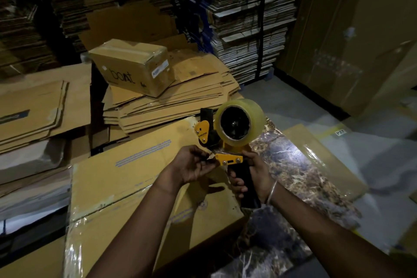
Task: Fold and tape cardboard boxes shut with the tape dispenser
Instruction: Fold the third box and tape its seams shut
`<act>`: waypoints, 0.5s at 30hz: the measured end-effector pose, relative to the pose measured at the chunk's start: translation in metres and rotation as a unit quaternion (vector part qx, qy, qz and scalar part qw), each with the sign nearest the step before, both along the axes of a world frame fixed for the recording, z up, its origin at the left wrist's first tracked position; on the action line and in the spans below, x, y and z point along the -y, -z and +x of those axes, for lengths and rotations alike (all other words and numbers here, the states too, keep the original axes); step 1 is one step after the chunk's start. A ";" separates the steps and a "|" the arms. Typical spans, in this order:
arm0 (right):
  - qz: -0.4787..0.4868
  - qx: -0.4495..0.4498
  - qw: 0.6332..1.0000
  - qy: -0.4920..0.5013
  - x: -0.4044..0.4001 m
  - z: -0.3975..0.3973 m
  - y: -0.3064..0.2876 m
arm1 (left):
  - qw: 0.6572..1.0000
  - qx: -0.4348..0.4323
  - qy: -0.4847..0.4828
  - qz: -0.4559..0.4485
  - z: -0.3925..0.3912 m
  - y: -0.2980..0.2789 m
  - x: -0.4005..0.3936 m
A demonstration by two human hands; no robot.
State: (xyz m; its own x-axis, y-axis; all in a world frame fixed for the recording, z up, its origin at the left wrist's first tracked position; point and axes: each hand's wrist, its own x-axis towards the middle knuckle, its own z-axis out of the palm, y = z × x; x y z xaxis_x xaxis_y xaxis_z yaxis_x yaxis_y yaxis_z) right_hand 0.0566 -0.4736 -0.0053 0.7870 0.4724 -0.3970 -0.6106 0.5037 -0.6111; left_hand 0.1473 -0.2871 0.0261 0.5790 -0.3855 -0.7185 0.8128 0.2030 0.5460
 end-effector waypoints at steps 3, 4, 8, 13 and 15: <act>-0.029 0.004 1.000 -0.006 -0.004 -0.003 0.003 | 1.000 -0.009 -0.005 -0.003 0.005 0.002 0.002; -0.033 0.004 0.999 -0.005 -0.005 -0.003 0.004 | 1.000 -0.014 -0.004 -0.010 0.006 0.003 0.002; -0.037 -0.001 0.999 -0.001 -0.005 -0.003 0.002 | 0.999 -0.044 -0.007 -0.023 0.009 0.005 -0.003; -0.022 -0.020 1.000 -0.003 0.002 -0.001 -0.002 | 0.998 -0.062 -0.009 -0.030 0.009 0.002 -0.006; -0.019 -0.015 1.000 -0.004 0.002 -0.002 -0.003 | 0.998 -0.056 0.010 -0.006 0.011 0.001 -0.008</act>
